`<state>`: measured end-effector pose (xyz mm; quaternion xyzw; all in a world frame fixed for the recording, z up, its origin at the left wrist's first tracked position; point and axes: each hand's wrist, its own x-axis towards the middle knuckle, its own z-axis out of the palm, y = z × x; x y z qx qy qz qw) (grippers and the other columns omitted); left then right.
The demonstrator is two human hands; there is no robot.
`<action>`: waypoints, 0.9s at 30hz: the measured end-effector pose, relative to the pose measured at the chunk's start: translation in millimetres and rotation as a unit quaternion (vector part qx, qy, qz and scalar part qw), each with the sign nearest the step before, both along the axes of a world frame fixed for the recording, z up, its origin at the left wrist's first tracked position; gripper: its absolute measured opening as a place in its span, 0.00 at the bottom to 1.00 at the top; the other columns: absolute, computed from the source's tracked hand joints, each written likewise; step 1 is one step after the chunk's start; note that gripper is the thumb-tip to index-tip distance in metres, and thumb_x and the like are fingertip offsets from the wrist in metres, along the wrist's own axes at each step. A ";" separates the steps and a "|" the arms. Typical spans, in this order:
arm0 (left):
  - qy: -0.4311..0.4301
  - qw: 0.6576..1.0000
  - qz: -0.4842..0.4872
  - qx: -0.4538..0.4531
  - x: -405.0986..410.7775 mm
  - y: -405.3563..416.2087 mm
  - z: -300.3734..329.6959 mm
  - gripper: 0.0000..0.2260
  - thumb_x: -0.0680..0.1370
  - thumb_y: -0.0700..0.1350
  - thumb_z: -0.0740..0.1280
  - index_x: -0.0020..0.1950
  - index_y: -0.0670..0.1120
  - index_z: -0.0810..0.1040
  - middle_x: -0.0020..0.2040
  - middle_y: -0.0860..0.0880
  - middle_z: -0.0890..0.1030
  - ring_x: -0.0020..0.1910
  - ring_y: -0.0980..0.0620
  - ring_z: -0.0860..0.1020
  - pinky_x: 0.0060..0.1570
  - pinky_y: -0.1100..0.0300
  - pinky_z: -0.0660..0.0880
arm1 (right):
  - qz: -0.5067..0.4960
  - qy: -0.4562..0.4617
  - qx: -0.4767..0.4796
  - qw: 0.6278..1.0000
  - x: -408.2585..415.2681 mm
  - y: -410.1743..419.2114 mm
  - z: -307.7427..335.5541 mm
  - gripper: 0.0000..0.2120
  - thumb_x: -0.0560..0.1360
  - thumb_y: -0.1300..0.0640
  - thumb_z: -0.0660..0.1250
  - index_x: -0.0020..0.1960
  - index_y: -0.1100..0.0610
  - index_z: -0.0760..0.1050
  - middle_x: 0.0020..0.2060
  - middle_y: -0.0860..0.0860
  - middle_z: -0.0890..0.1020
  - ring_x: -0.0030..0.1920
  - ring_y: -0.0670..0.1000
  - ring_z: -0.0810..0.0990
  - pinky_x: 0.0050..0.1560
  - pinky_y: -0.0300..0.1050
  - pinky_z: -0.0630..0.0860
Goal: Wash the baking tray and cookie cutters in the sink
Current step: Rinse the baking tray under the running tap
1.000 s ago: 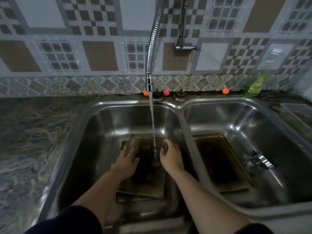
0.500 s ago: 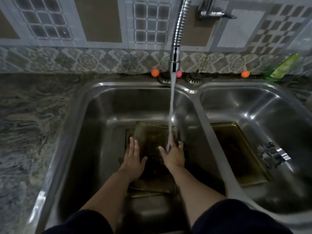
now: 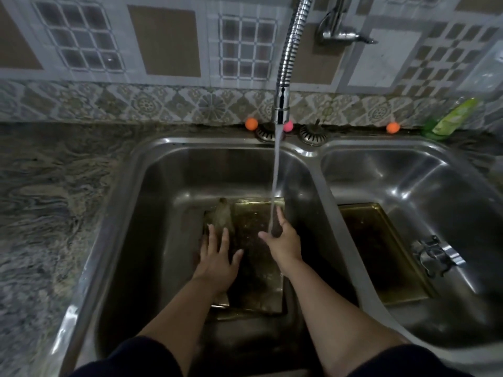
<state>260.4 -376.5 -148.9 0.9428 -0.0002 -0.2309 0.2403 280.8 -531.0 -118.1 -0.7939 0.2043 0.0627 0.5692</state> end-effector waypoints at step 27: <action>-0.421 0.896 0.052 -0.134 -20.2 20.5 102.6 0.44 0.73 0.44 0.73 0.79 0.50 0.46 0.76 0.49 0.37 0.70 0.56 0.58 0.68 0.61 0.59 | -0.003 -0.153 0.041 0.987 1.8 -15.4 98.6 0.37 0.74 0.58 0.71 0.74 0.37 0.57 0.74 0.49 0.65 0.72 0.53 0.65 0.69 0.54 0.68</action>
